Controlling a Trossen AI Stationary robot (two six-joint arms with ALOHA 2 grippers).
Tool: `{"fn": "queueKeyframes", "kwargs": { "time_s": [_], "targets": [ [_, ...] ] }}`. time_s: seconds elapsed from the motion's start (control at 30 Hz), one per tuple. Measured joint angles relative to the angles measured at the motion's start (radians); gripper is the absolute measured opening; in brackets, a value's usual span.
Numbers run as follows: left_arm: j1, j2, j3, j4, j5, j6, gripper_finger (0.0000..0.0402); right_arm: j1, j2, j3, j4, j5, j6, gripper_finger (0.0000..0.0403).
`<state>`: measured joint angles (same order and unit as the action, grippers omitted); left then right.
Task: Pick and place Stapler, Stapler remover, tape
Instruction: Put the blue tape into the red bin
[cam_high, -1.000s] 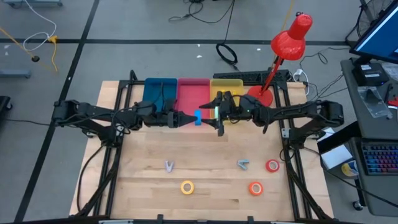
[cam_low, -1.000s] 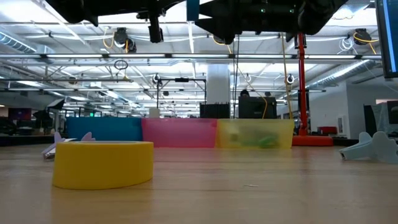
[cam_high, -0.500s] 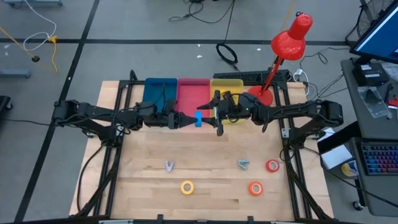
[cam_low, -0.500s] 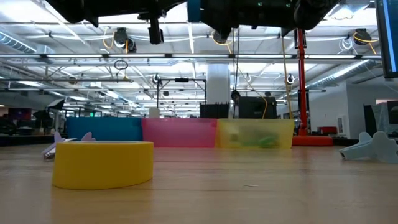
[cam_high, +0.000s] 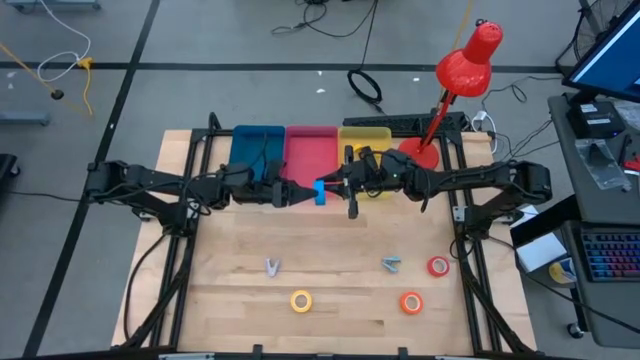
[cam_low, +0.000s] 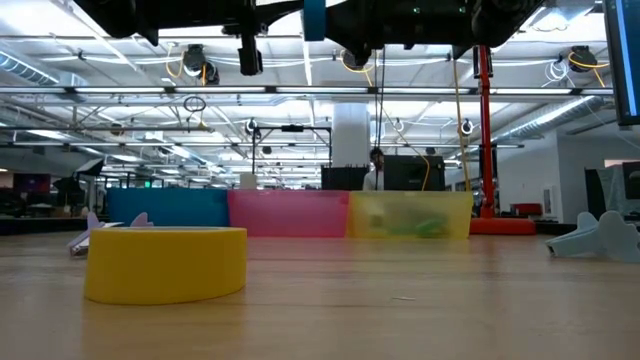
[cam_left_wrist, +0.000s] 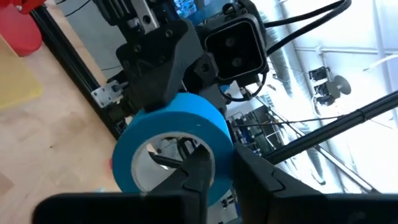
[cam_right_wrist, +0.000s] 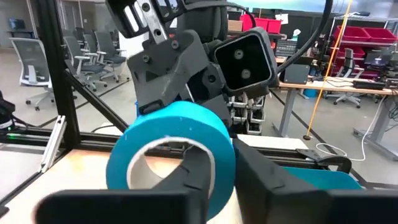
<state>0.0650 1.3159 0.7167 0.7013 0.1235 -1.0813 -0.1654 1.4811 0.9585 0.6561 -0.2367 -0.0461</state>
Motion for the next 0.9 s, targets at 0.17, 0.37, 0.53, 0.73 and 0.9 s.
{"fn": "queueKeyframes", "kwargs": {
  "time_s": [0.17, 0.37, 0.53, 0.73, 0.9],
  "targets": [
    [0.008, 0.0, 0.0, -0.003, 0.027, 0.077, 0.0104, 0.0, 0.0, 0.0, -0.008, -0.003, 0.007, 0.0032],
    [0.113, -0.026, -0.002, -0.023, 0.316, 0.11, 0.0134, -0.011, -0.003, 0.0, -0.011, 0.0, 0.035, 0.0032],
    [0.202, -0.077, -0.002, -0.153, 0.451, 0.14, 0.0137, -0.019, -0.003, 0.0, -0.014, 0.027, 0.035, 0.0032],
    [0.267, -0.195, -0.002, -0.505, 0.423, 0.3, 0.0123, -0.019, -0.002, 0.0, -0.015, 0.179, 0.005, 0.0032],
    [0.288, -0.325, -0.002, -0.75, 0.23, 0.447, 0.0113, -0.019, 0.005, 0.018, -0.019, 0.27, -0.052, 0.0034]
  ]
}}
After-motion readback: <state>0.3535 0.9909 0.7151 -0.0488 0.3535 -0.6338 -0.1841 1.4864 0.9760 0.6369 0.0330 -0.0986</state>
